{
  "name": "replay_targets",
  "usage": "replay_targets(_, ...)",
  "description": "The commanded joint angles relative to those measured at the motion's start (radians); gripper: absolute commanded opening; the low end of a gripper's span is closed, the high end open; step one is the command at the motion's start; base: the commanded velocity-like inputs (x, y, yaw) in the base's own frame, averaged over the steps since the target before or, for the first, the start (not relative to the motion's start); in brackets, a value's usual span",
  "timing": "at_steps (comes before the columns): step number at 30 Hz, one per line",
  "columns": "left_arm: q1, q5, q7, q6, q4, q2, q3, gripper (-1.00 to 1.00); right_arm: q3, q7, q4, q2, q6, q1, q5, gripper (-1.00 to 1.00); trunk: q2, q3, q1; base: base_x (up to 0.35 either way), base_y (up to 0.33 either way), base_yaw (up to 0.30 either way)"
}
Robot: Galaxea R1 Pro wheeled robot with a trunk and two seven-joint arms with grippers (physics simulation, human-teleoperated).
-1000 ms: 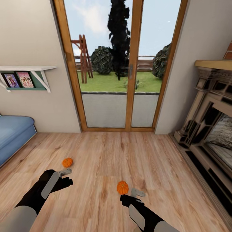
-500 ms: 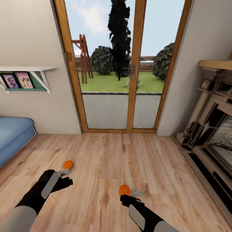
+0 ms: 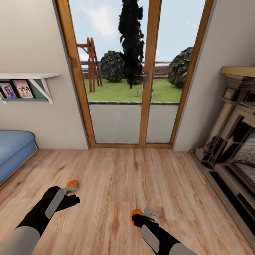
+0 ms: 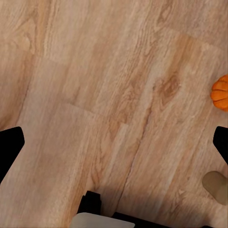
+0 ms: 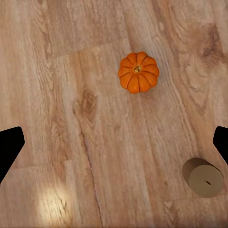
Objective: Place each of the two pumpkins and all three candles from the living room inside a cabinet in the living room (use any cabinet), then make sure every cabinet is closed, and position the cauldron so it is next to a table in the living room.
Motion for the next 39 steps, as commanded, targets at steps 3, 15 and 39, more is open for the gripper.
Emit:
replay_targets(3, -0.001, 0.011, 0.010, 0.002, -0.001, 0.001, -0.004, 1.00, 0.007, -0.008, -0.002, 0.000, 0.005, -0.001, -0.004, 1.00, -0.001, -0.001, 0.000, 0.017, 0.000, 0.000)
replay_targets(15, -0.001, 0.012, 0.010, 0.002, -0.016, -0.002, -0.004, 1.00, 0.007, -0.008, -0.002, -0.002, 0.005, -0.001, -0.004, 1.00, -0.057, -0.026, 0.031, 0.002, 0.000, 0.000)
replay_targets(39, -0.001, 0.014, 0.011, 0.018, -0.043, -0.004, 0.000, 1.00, 0.007, -0.008, 0.026, -0.005, 0.013, -0.001, -0.008, 1.00, -0.225, -0.101, 0.123, 0.000, 0.000, 0.000)
